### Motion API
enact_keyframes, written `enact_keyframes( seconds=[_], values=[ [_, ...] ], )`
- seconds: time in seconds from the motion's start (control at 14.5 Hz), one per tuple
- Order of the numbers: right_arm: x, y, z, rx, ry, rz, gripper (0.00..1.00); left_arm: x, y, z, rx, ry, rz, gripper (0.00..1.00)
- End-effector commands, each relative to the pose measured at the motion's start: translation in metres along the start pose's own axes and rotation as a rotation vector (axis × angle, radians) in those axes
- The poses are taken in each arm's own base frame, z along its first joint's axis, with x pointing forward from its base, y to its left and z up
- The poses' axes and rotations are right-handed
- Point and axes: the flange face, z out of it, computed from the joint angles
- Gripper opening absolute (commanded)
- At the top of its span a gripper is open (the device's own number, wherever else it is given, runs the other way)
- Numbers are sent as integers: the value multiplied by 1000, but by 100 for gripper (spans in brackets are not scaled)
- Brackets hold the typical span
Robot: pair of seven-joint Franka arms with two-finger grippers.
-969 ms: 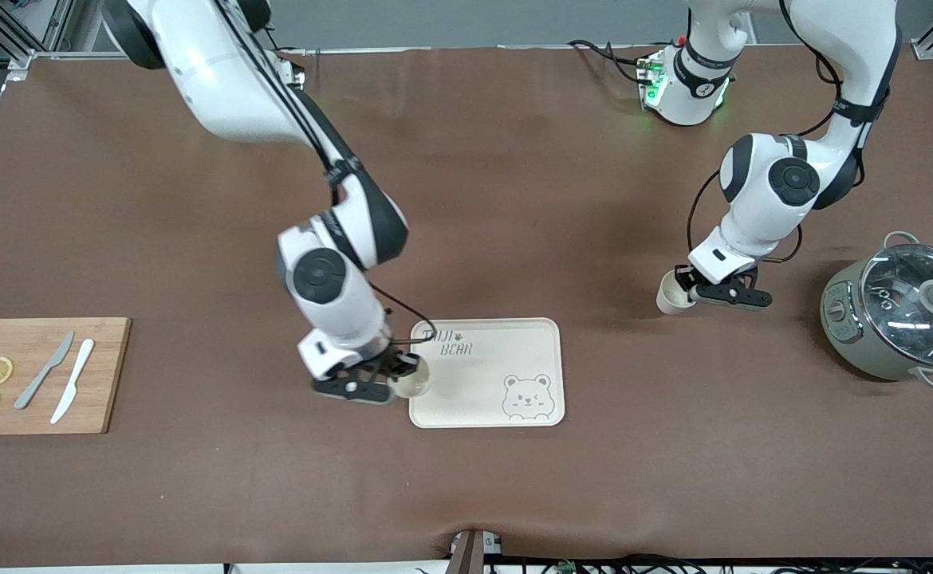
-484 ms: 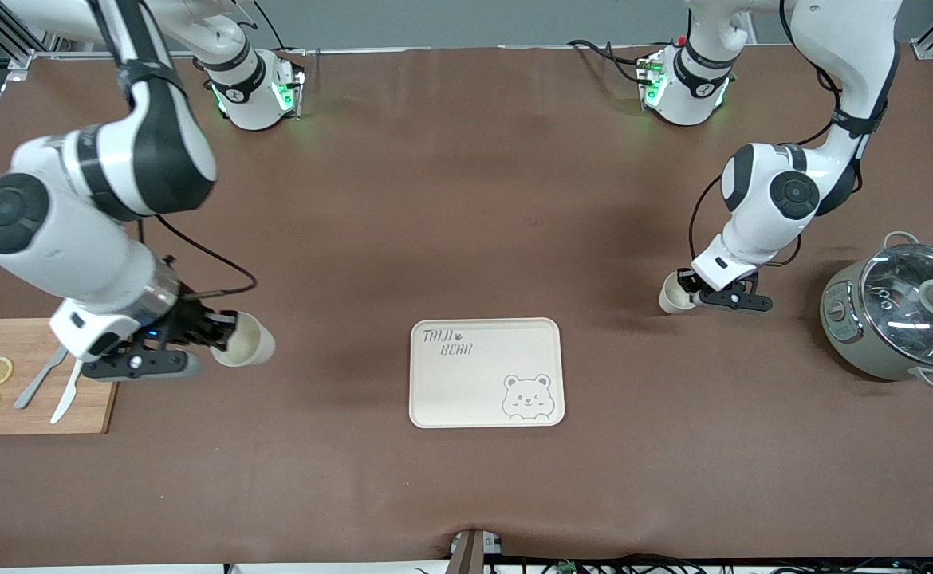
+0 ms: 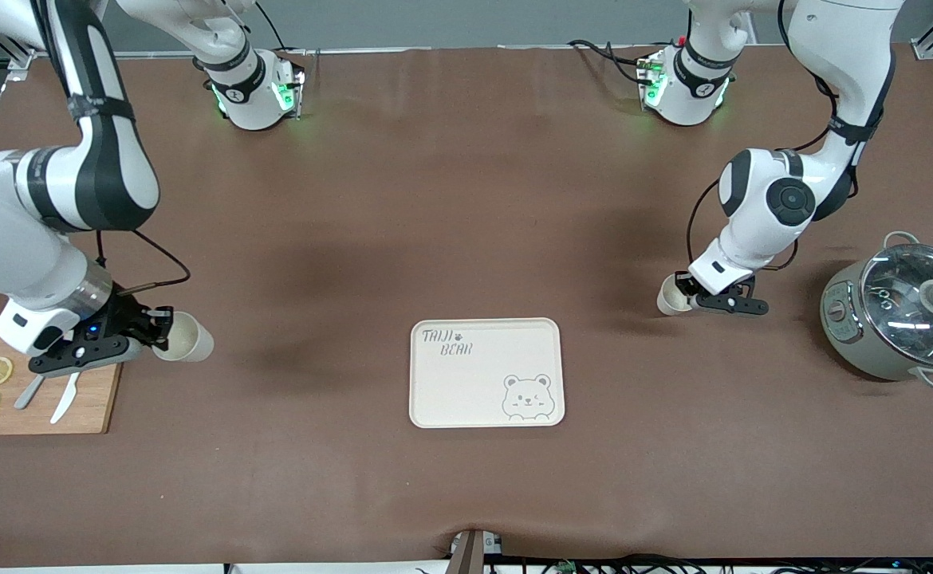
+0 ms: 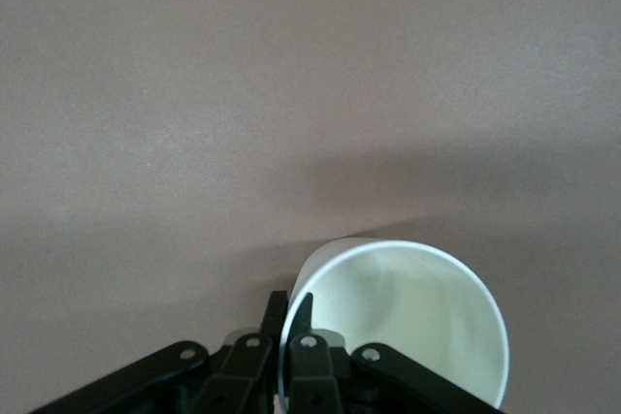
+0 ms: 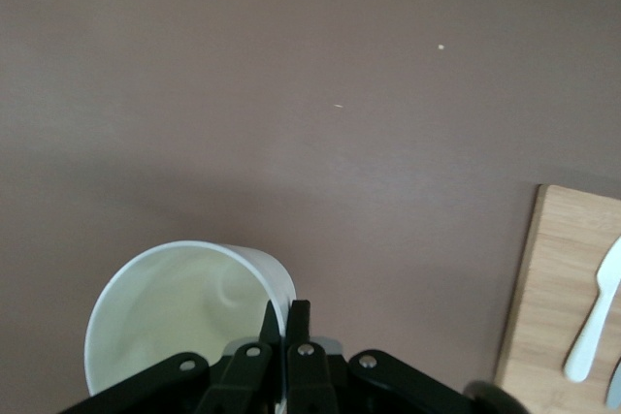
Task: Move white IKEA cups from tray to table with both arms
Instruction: 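Lower the cups beside the pot and cutting board with both grippers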
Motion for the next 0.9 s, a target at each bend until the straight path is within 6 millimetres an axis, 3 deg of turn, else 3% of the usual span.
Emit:
enact_keyframes(
  seconds=[0.0,0.14,0.28,0.62,0.83],
  values=[
    [-20,13,20,-10,34,-31,0,7,4,0,-7,14,24,100],
    [-26,19,48,-18,49,-32,0,9,5,-11,-6,25,17,100],
    [-31,21,70,-21,57,-27,0,17,5,-38,-3,-21,7,100],
    [-34,23,119,10,68,30,0,46,24,-141,6,-244,-12,100],
    [-38,21,140,23,67,51,0,62,22,-178,8,-262,-12,100]
  ],
)
